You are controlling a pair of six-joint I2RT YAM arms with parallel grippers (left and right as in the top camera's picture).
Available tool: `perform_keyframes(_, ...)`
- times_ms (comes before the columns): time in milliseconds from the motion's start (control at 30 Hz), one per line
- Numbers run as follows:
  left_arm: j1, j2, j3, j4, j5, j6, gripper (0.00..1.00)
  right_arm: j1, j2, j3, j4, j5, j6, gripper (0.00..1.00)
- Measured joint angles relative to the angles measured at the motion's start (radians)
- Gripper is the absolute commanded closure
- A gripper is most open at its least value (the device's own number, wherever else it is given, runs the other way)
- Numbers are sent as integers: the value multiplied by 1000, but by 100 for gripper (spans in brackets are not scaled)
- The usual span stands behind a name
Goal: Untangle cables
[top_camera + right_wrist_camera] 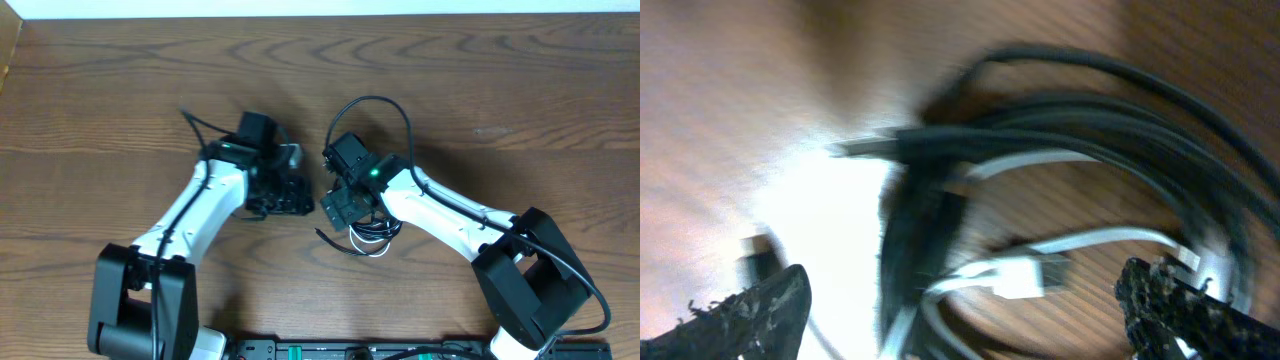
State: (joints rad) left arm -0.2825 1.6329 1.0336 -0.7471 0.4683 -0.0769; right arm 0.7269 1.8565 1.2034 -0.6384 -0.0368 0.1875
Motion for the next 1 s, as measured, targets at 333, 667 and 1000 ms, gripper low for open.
perform_keyframes(333, -89, 0, -2, 69, -68, -3, 38, -3, -2, -1, -11, 174, -28, 1)
perform_keyframes(667, 80, 0, -2, 37, -227, -244, 38, -3, -2, 0, -127, 422, 209, 1)
perform_keyframes(1000, 400, 0, -1, -69, -173, -254, 38, -3, -2, 0, -183, 292, 267, 1)
